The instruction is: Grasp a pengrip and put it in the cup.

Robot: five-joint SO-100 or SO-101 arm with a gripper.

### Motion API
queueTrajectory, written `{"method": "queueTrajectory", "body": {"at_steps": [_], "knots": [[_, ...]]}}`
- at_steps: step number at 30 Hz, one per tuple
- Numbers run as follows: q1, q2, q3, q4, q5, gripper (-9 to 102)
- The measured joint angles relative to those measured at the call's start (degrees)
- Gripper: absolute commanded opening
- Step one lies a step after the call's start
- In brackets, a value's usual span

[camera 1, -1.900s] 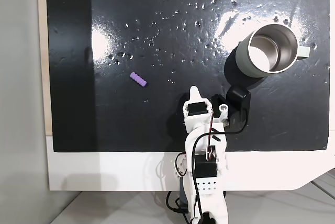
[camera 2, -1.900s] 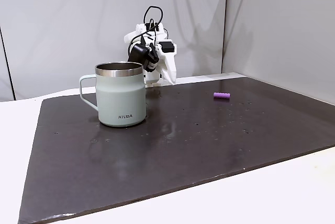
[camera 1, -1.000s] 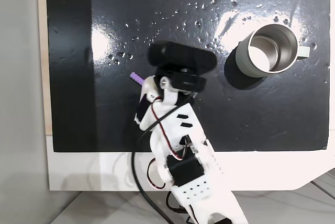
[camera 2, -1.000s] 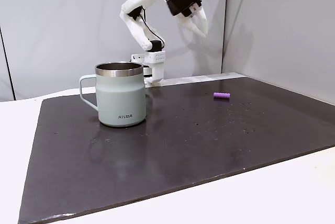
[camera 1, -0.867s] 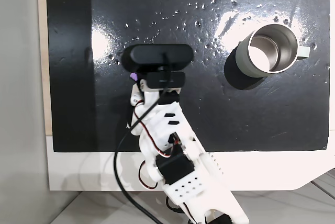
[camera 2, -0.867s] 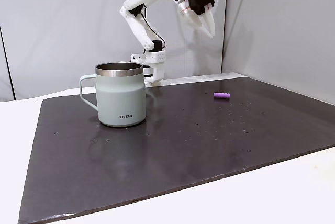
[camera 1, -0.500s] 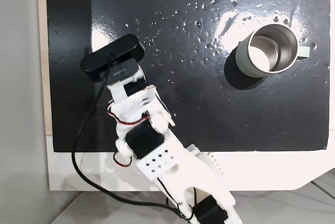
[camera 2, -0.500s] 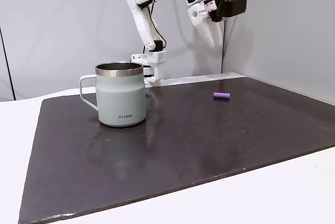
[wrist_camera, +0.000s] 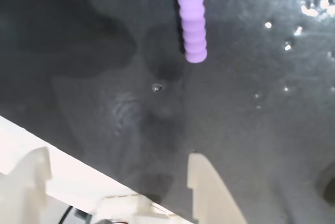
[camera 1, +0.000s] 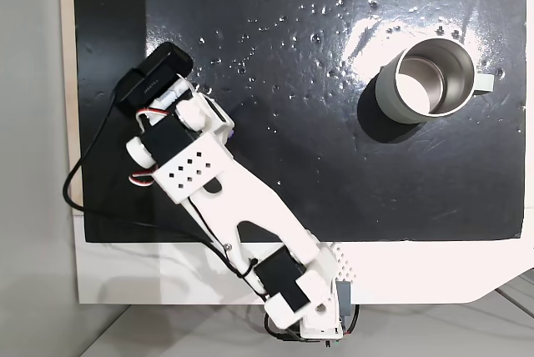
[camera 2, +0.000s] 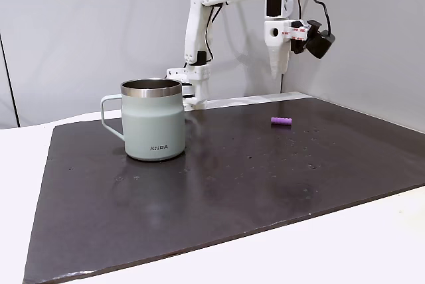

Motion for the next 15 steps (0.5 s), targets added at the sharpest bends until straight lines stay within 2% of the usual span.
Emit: {"method": "queueTrajectory", "body": {"at_steps": [7,15], "knots": [[2.3,-7.6,-1.2,-0.4,-6.2,33],[3.3,-13.3,-1.2,-7.3,-8.1,35]]}}
